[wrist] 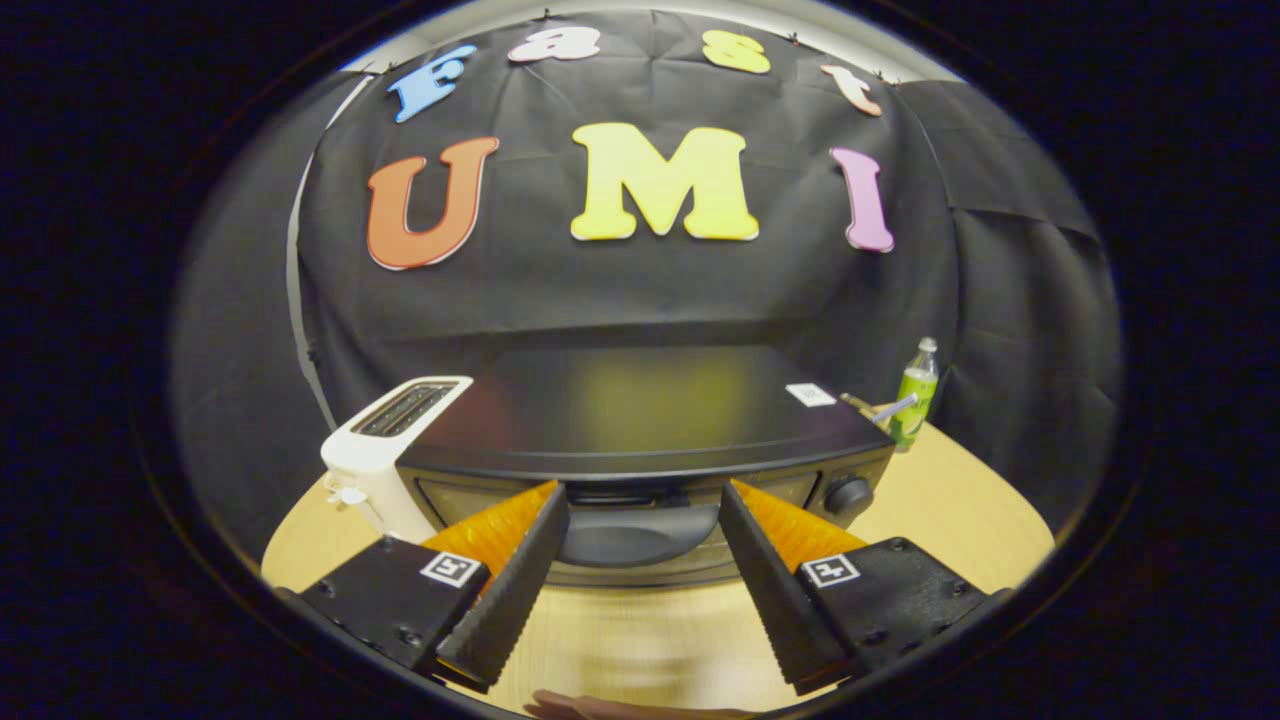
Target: Open the toaster oven, put the food inside, and close the toaster oven door.
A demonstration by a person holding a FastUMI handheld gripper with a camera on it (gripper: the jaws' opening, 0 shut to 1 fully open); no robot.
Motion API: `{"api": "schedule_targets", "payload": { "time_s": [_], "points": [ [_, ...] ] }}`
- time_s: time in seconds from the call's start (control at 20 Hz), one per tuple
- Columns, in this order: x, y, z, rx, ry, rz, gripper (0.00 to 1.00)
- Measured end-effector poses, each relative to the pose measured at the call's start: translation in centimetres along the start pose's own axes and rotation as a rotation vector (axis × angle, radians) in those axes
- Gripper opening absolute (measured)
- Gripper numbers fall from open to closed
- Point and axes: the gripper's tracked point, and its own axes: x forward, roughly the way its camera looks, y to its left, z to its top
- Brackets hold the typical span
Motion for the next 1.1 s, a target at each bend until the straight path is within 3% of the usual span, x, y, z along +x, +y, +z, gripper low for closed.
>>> {"api": "schedule_targets", "payload": {
  "time_s": [0.5,0.9,1.1],
  "points": [
    [-1.6,-0.3,-1.9,-0.018,0.048,0.061,1.0],
    [-5.9,-0.8,-7.0,-0.134,0.239,0.035,1.0],
    [-7.0,-0.9,-8.9,-0.16,0.236,0.022,1.0]
  ]
}}
